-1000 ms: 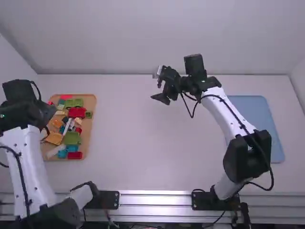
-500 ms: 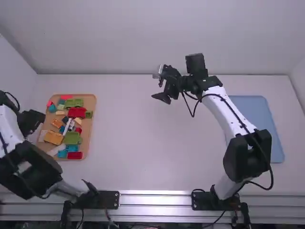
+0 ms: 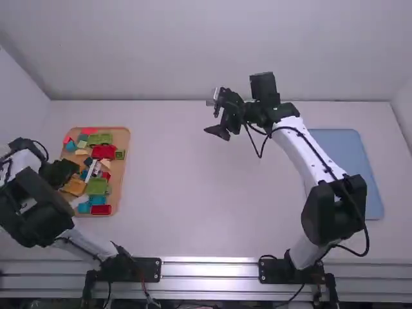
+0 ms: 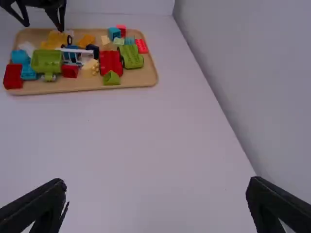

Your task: Assemble lego blocks to make yellow taxi

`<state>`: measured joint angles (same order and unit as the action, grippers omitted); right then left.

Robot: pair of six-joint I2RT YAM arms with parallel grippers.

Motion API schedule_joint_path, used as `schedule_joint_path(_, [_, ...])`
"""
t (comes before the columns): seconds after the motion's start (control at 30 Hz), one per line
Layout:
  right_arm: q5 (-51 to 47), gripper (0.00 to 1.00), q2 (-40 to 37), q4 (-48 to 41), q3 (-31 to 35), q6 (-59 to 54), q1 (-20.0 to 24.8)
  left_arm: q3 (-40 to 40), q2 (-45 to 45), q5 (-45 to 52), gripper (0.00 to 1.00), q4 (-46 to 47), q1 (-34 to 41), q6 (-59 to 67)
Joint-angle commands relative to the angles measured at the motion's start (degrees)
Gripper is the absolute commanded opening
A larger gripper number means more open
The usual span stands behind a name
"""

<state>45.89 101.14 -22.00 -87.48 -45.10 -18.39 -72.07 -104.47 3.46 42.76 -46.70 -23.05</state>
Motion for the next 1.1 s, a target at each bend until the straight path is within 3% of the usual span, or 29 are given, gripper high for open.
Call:
schedule_joint_path(0.0, [0.6,0.99,0.5,0.6,-1.8,0.3,-0.2,3.5,-0.1,0.6,0.94,-2.3,0.2,-0.1])
schedule_joint_path(0.33, [0.5,0.99,0.5,0.1,-1.8,0.3,-0.7,4.4,-2.3,-1.2,0.94,-6.3,0.2,-2.1])
schedule_joint_path(0.47, [0.5,0.99,0.5,0.1,-1.8,0.3,-1.2,4.4,-3.9,-1.4,0.86,-7.1,0.2,-2.4])
schedule_joint_path(0.77, [0.5,0.99,0.5,0.1,-1.8,0.3,-1.4,4.4,-6.0,-1.3,0.84,-9.7,0.2,-2.4])
schedule_joint_path(0.97, [0.5,0.99,0.5,0.2,-1.8,0.3,-1.5,4.6,-6.0,-1.3,0.68,-9.2,0.2,-2.0])
schedule_joint_path(1.07, [0.5,0.99,0.5,0.1,-1.8,0.3,-1.5,4.6,-6.0,-1.3,0.66,-9.7,0.2,-2.0])
